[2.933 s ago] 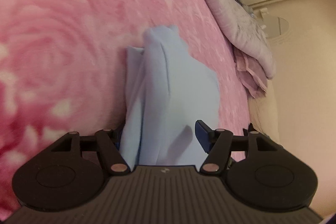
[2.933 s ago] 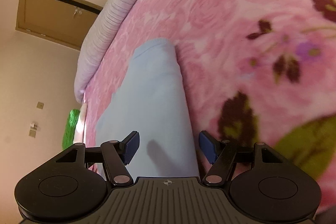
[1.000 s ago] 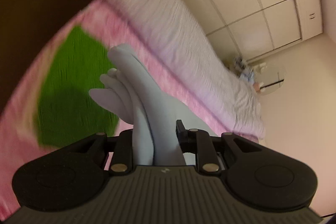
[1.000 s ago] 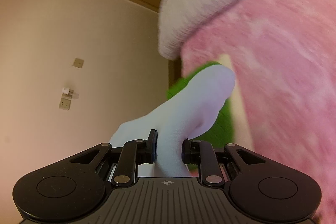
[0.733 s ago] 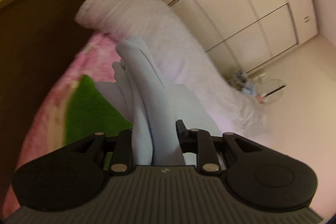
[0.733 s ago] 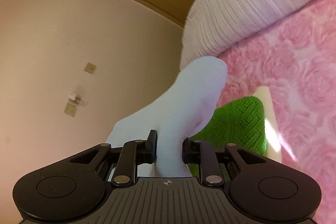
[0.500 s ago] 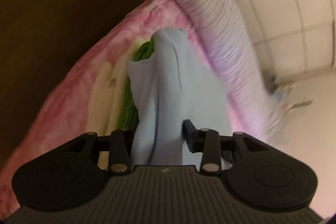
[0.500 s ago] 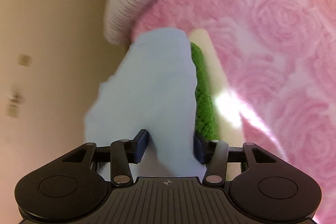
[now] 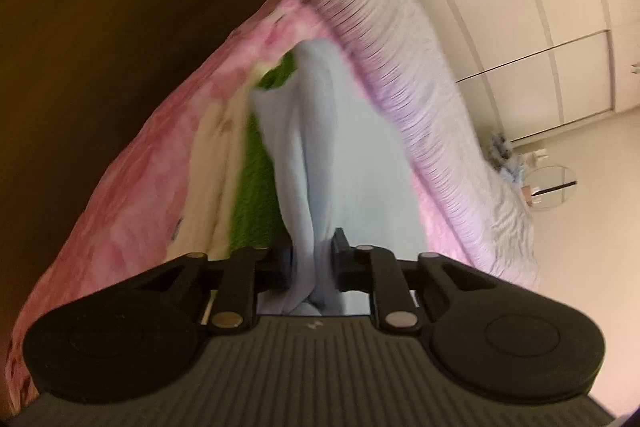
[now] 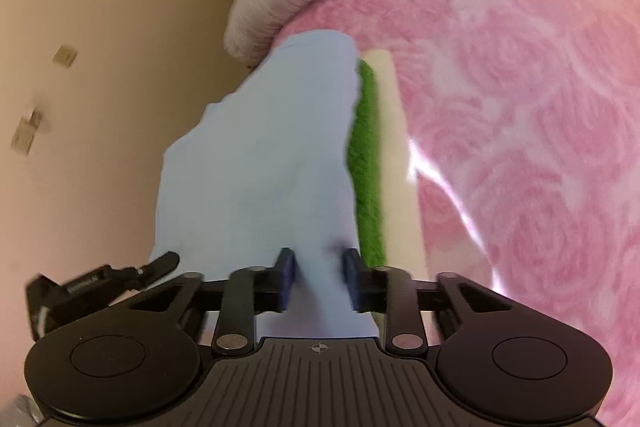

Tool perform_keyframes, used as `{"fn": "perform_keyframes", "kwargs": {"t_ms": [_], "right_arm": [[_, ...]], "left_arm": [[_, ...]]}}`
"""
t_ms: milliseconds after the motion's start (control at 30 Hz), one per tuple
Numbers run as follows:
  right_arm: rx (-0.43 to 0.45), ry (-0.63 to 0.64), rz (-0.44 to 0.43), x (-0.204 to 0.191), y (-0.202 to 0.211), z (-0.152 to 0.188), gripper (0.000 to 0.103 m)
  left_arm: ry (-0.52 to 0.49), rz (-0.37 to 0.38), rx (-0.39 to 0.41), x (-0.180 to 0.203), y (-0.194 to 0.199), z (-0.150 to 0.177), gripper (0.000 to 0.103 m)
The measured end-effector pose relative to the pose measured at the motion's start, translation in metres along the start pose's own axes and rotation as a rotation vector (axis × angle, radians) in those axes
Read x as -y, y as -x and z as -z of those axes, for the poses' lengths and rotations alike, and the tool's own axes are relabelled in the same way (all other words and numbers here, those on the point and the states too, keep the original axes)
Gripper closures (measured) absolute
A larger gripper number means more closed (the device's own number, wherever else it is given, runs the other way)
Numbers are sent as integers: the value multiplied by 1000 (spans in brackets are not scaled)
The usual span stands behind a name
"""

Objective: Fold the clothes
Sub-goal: 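Lift and carry the sweatshirt with both grippers onto the green towel stack, then lower the sweatshirt onto the towel stack and open both grippers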

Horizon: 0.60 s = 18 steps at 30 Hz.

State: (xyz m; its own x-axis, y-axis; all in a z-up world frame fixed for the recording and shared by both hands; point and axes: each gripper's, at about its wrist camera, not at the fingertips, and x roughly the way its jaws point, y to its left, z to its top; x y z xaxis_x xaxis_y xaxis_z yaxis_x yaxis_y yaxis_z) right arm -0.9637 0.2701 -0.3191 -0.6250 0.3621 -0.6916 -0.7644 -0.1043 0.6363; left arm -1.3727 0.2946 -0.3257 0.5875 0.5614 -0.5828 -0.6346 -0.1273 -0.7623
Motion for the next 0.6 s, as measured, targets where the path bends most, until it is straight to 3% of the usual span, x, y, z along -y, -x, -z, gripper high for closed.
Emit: {"fn": "perform_keyframes", "kwargs": {"t_ms": [67, 167, 267, 400, 533, 600], "right_arm": [[-5, 9, 3, -1, -1, 3, 81], [-15, 15, 6, -1, -3, 9, 79], [-35, 17, 49, -4, -8, 9, 73], [-28, 65, 124, -21, 6, -7, 69], [36, 170, 284, -39, 15, -34, 69], [62, 210, 319, -48, 11, -41, 69]], "left_arm": [[-30, 7, 22, 4, 8, 1, 91], [-43, -70, -23, -8, 0, 10, 89], [-30, -131, -33, -9, -8, 10, 81], [-97, -233, -20, 10, 5, -12, 71], [-255, -370, 40, 43, 15, -34, 80], [-348, -379, 67, 62, 9, -37, 88]]}}
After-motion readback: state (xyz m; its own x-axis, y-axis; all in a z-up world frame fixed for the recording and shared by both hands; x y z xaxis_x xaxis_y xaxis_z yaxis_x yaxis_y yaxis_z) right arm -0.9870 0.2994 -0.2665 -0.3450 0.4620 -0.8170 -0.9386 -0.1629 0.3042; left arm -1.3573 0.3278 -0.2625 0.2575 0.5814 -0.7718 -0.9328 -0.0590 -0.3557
